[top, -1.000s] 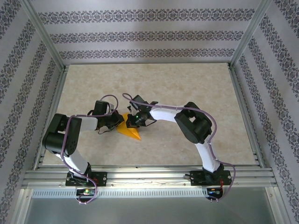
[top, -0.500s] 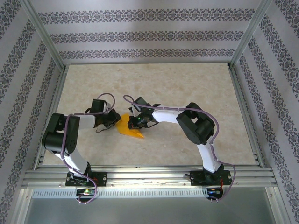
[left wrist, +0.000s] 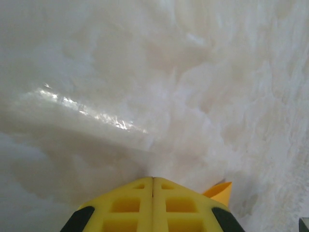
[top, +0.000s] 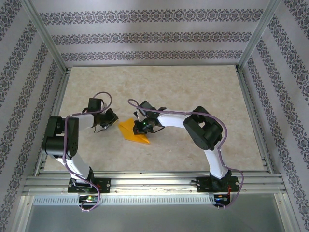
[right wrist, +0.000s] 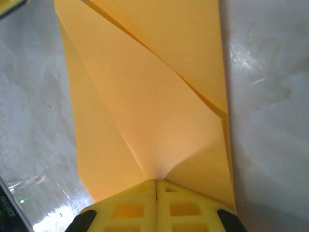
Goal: Fold a paper plane with a square sheet of paper (pick it up from the middle)
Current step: Fourth fold the wing at the center of the table.
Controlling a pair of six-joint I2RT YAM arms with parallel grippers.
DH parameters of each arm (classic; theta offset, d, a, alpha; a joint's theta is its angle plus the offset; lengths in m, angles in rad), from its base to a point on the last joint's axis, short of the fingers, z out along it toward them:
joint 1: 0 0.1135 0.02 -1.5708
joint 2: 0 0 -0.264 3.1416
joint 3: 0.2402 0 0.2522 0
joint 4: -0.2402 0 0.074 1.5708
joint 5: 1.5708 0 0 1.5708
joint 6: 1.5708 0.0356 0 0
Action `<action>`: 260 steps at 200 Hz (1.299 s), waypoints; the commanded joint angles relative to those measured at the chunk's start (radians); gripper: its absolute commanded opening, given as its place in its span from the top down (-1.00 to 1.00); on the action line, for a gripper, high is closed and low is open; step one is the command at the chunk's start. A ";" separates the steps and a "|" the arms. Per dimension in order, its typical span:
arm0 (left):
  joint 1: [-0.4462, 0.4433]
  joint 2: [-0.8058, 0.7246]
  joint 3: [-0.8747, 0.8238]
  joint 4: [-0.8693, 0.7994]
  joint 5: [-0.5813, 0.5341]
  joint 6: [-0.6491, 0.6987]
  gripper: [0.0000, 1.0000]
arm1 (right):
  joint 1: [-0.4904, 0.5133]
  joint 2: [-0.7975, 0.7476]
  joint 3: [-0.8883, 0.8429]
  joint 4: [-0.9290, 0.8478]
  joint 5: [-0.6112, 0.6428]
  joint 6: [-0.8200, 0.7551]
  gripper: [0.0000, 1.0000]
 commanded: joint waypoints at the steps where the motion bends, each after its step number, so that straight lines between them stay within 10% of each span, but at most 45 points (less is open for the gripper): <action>1: 0.000 -0.060 0.026 -0.078 -0.006 0.033 0.87 | 0.010 0.012 -0.039 -0.121 0.023 -0.009 1.00; 106: -0.297 -0.113 -0.050 0.047 -0.008 -0.107 0.85 | 0.006 -0.008 -0.027 -0.089 -0.003 0.027 1.00; 260: -0.306 -0.030 -0.196 0.120 -0.081 -0.124 0.96 | -0.044 -0.133 -0.198 -0.010 -0.119 0.073 1.00</action>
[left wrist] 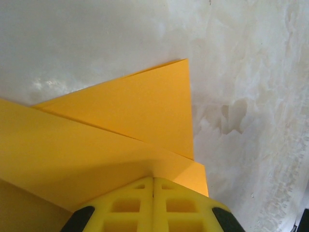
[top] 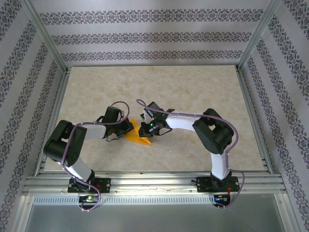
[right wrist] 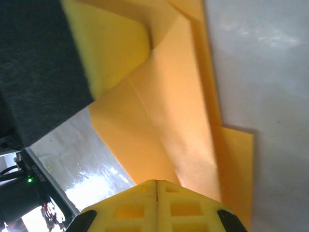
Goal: Fold a paper plane with a square sheet of paper (pick it up from the middle)
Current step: Fourth fold the wing at the center of the table, then turn over the paper at the center of the table.
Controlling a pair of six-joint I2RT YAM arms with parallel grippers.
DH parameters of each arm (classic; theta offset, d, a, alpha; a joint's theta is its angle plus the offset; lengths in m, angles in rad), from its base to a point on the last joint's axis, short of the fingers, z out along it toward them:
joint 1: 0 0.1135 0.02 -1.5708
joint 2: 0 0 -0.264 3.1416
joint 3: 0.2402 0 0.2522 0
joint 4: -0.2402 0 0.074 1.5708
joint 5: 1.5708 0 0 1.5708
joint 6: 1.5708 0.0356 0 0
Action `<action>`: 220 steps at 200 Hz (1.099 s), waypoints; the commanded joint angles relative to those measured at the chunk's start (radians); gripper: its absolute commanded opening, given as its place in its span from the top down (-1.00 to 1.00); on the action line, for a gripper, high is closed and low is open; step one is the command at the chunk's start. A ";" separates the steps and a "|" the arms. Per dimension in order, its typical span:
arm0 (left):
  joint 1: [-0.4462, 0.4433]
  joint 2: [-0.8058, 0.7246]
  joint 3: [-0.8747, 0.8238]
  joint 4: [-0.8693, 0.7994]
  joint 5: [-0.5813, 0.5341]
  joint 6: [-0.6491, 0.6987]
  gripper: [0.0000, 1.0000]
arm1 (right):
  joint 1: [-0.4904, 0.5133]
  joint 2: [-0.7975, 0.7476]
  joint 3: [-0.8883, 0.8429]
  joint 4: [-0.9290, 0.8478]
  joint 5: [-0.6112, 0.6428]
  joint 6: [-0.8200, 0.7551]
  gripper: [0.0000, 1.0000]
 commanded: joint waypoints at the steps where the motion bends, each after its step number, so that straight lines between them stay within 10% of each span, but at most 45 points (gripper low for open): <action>1: -0.006 0.029 -0.045 -0.053 -0.052 -0.003 0.96 | -0.005 0.011 -0.036 -0.015 -0.021 -0.003 1.00; 220: -0.004 -0.004 -0.048 -0.040 -0.051 0.000 0.97 | -0.015 -0.189 -0.277 0.145 -0.064 0.070 0.98</action>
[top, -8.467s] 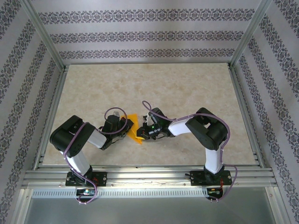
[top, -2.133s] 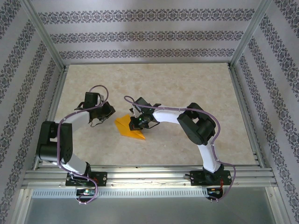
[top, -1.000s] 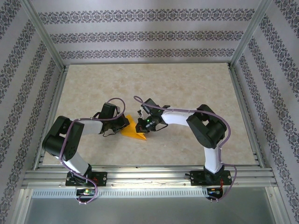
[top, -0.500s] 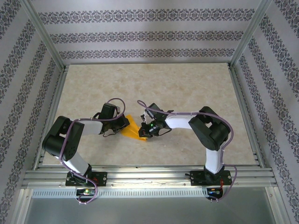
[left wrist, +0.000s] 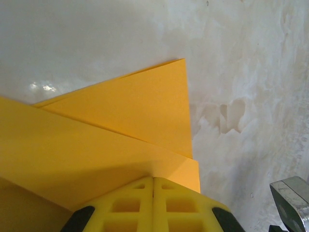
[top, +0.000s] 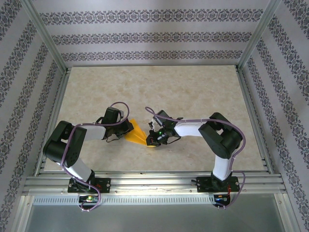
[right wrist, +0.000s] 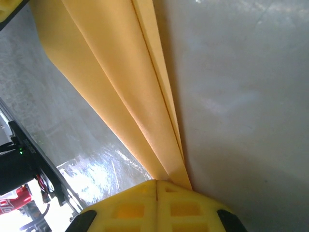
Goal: Fold a paper plane with a square sheet of paper (pick it up from the middle)
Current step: Turn over the paper at the center of the table.
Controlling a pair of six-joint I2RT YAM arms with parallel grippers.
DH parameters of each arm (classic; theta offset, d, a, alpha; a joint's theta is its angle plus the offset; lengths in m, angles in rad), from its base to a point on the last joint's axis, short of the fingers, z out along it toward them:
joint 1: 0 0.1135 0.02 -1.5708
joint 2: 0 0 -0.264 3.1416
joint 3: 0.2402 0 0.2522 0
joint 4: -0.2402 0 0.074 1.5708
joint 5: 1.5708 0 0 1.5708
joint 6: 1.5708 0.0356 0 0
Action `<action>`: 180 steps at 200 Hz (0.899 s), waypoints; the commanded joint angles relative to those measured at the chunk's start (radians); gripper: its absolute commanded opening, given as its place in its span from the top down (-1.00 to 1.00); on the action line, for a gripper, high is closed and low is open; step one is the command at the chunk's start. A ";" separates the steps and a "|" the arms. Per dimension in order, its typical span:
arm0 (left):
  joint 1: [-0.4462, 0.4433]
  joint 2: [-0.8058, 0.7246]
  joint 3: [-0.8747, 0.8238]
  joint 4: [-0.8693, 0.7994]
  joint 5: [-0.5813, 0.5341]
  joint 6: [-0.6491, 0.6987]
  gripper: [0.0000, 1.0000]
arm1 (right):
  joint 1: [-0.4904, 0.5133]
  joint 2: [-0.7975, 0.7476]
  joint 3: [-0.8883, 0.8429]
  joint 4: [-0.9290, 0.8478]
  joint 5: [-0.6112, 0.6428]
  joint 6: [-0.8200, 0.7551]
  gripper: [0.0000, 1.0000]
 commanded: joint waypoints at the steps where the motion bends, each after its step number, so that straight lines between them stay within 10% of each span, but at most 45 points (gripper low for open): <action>1: -0.003 0.008 -0.025 -0.072 -0.046 0.004 0.97 | -0.009 -0.071 -0.012 0.011 0.000 0.014 0.98; 180: -0.004 -0.009 -0.027 -0.049 -0.018 -0.021 0.97 | -0.033 -0.078 -0.198 0.323 0.020 0.309 0.45</action>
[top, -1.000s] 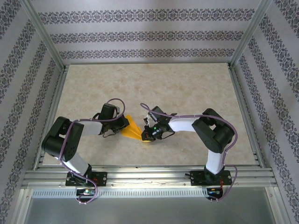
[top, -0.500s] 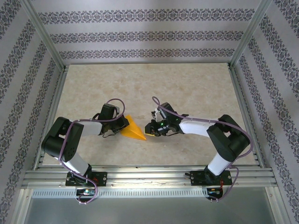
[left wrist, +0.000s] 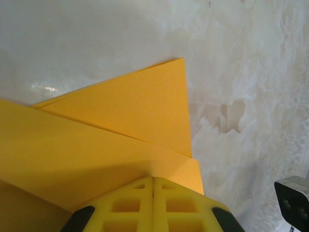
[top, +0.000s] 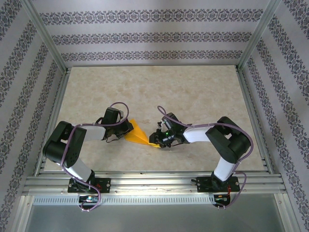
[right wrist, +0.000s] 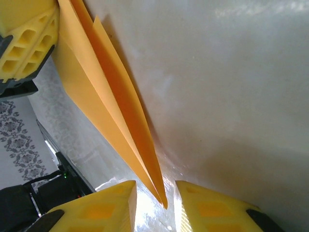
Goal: Fold a paper plane with a square sheet of paper (pick it up from the middle)
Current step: Turn over the paper at the center of the table.
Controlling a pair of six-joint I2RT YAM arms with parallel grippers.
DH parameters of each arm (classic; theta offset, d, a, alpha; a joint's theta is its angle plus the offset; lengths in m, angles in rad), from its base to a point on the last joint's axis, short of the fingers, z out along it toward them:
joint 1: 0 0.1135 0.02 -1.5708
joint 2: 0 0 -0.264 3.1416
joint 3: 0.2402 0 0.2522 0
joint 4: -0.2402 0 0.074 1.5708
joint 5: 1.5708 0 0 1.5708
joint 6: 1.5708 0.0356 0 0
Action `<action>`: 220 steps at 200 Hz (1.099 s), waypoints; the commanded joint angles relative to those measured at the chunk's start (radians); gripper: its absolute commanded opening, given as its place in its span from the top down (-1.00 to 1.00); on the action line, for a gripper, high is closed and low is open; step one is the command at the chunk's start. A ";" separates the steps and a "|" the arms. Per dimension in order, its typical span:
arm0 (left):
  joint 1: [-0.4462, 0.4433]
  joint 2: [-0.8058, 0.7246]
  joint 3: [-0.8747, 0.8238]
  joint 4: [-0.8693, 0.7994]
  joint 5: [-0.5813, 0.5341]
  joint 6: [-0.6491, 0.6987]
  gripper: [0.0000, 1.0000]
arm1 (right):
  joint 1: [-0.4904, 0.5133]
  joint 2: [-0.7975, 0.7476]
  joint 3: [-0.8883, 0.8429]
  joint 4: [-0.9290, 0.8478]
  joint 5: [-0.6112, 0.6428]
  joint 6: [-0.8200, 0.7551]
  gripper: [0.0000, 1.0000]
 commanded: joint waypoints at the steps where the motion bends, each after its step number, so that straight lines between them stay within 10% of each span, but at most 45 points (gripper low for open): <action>1: -0.005 -0.003 -0.018 -0.058 -0.019 -0.006 0.97 | 0.012 0.024 0.012 0.034 0.016 0.019 0.45; 220: -0.005 -0.041 -0.009 -0.022 0.018 -0.023 0.84 | -0.020 0.117 0.067 0.257 -0.046 0.026 0.67</action>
